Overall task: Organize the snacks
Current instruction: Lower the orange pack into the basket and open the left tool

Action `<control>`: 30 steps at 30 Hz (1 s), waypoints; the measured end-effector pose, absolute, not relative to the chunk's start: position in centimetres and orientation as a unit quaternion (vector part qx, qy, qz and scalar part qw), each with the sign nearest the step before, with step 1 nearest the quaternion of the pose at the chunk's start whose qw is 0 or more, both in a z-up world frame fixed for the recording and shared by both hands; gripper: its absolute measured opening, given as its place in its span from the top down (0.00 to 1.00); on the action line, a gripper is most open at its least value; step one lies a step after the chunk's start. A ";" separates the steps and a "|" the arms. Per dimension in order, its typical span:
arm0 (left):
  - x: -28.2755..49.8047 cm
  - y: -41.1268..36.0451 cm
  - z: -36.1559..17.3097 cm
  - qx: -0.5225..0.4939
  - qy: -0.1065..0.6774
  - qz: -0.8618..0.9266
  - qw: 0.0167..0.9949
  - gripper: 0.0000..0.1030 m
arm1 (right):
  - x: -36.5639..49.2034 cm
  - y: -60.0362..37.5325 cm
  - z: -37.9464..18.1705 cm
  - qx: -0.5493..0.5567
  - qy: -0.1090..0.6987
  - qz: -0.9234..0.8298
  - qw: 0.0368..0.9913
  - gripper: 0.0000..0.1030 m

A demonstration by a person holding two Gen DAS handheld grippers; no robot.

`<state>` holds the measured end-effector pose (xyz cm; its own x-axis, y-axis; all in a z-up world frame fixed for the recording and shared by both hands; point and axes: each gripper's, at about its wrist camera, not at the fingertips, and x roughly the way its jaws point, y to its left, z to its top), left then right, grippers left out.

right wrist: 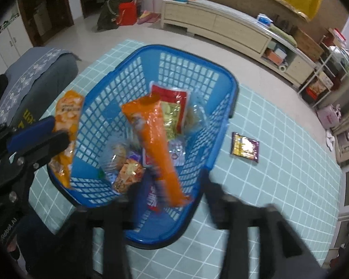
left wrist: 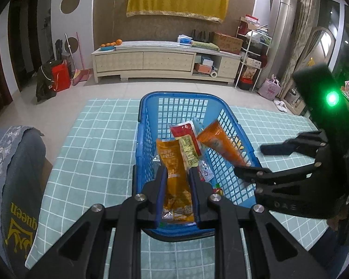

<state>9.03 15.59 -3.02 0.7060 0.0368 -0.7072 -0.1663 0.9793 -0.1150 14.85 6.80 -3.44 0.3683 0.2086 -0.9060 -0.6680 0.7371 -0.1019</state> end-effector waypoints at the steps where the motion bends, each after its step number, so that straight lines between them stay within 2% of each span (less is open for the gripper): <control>1: 9.0 15.6 -3.0 -0.087 0.379 0.055 0.919 0.82 | 14.9 6.6 -3.4 -0.233 0.487 0.276 0.795 0.25; 4: 8.9 15.3 -2.7 -0.088 0.381 0.054 0.919 0.82 | 15.0 6.0 -3.1 -0.223 0.489 0.275 0.798 0.23; 11: 9.2 14.2 -2.5 -0.077 0.381 0.046 0.920 0.82 | 15.4 4.7 -3.1 -0.203 0.491 0.278 0.800 0.05; 14: 9.5 13.8 -2.7 -0.075 0.385 0.041 0.919 0.82 | 15.5 4.1 -3.2 -0.199 0.491 0.275 0.802 0.01; 30: 12.7 12.3 -5.8 -0.068 0.416 0.032 0.906 0.80 | 16.5 1.9 -5.1 -0.181 0.499 0.288 0.797 0.00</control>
<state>12.67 12.26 -5.81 0.6515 0.0006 -0.7587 -0.1144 0.9886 -0.0974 16.51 1.86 -5.10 0.3369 0.2790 -0.8993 -0.6394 0.7689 -0.0010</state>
